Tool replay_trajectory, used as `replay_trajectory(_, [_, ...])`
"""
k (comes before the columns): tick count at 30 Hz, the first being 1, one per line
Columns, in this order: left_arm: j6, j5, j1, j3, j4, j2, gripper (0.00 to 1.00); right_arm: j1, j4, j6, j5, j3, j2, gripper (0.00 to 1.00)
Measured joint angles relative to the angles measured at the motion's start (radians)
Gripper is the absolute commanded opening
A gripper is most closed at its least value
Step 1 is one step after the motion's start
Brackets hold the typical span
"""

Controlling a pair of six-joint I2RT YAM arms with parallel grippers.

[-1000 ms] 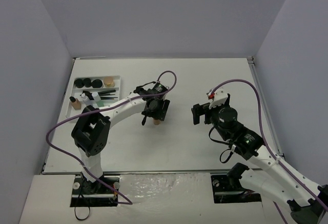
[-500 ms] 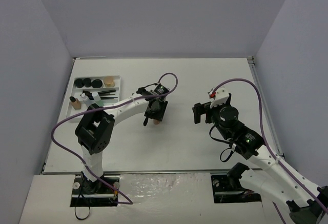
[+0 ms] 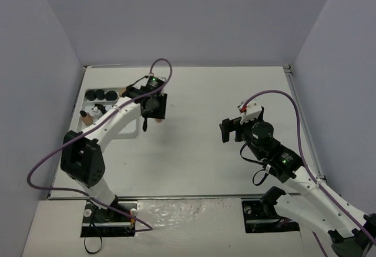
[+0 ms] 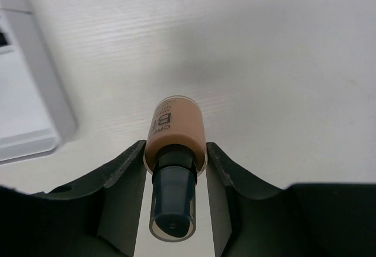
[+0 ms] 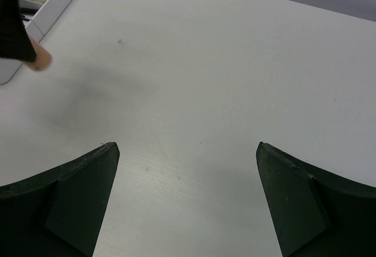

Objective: Organize the makeup

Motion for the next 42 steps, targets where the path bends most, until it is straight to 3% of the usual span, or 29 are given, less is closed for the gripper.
replay_trajectory(6, [0.022, -0.026, 0.234, -0.002, -0.004, -0.075, 0.01, 0.0, 0.0, 0.0, -0.016, 0.0, 0.0, 1.0])
replay_trajectory(11, [0.03, -0.029, 0.32, -0.022, 0.001, -0.038, 0.01, 0.0, 0.0, 0.0, -0.03, 0.0, 0.0, 1.0])
replay_trajectory(19, [0.035, -0.018, 0.372, -0.027, 0.053, 0.087, 0.0, -0.001, -0.013, 0.0, -0.04, 0.0, -0.002, 1.0])
replay_trajectory(32, [0.037, -0.019, 0.39, -0.093, 0.126, 0.119, 0.01, -0.001, -0.027, -0.001, -0.047, 0.0, -0.014, 1.0])
replay_trajectory(42, [0.037, -0.013, 0.403, -0.1, 0.162, 0.121, 0.12, -0.001, -0.027, -0.003, -0.048, 0.0, -0.008, 1.0])
